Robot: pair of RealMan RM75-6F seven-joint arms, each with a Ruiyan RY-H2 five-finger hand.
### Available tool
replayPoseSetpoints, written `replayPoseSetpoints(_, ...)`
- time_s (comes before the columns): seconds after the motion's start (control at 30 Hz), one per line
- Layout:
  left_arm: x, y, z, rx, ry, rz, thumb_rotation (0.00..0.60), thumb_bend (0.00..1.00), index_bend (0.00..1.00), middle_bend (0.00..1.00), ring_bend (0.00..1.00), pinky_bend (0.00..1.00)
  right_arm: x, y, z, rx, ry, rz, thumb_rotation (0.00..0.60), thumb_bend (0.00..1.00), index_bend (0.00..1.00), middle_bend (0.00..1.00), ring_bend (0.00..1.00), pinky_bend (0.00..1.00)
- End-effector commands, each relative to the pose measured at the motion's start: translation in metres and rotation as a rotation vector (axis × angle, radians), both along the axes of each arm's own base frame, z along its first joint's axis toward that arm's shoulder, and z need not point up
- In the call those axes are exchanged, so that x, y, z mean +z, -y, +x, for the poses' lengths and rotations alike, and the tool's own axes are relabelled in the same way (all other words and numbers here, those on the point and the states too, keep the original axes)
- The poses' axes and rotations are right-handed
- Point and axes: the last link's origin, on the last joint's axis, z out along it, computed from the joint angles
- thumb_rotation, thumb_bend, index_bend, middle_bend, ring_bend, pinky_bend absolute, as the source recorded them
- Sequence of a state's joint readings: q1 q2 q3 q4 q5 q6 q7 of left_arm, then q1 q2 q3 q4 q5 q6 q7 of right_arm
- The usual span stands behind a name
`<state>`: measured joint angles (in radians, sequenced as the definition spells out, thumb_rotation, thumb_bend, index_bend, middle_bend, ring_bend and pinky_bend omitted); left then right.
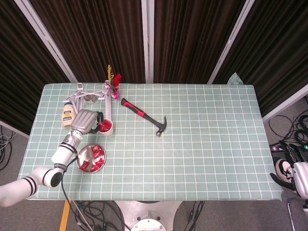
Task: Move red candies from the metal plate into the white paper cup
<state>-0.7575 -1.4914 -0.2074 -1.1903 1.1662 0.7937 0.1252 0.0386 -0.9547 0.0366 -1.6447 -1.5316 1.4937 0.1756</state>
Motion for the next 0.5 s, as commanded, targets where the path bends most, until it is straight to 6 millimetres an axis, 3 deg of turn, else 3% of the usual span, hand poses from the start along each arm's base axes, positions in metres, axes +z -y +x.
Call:
replayPoseSetpoints(0.03, -0.002, -0.001, -0.001, 0.001, -0.031, -0.005, 0.600, 0.37, 0.49, 0.53, 0.91, 1.00, 0.001, 0.000, 0.000, 0.000, 0.000, -0.003, 0.600, 0.10, 0.08, 0.20, 0.11, 0.38)
replayPoseSetpoints(0.27, 0.007, 0.006, -0.001, 0.006, -0.002, 0.007, 0.600, 0.37, 0.33, 0.44, 0.88, 1.00, 0.001, -0.001, 0.000, 0.003, 0.002, -0.002, 0.600, 0.10, 0.08, 0.20, 0.11, 0.38)
replayPoseSetpoints(0.43, 0.045, 0.034, -0.010, 0.012, 0.111, 0.125, 0.600, 0.36, 0.27, 0.40, 0.81, 0.99, 0.003, -0.001, 0.001, 0.006, -0.001, -0.007, 0.600, 0.10, 0.08, 0.20, 0.11, 0.38)
replayPoseSetpoints(0.5, 0.065, 0.051, -0.021, 0.029, 0.153, 0.200, 0.600, 0.35, 0.26, 0.40, 0.74, 0.94, 0.003, -0.001, 0.000, 0.007, -0.002, -0.004, 0.600, 0.10, 0.08, 0.20, 0.11, 0.38)
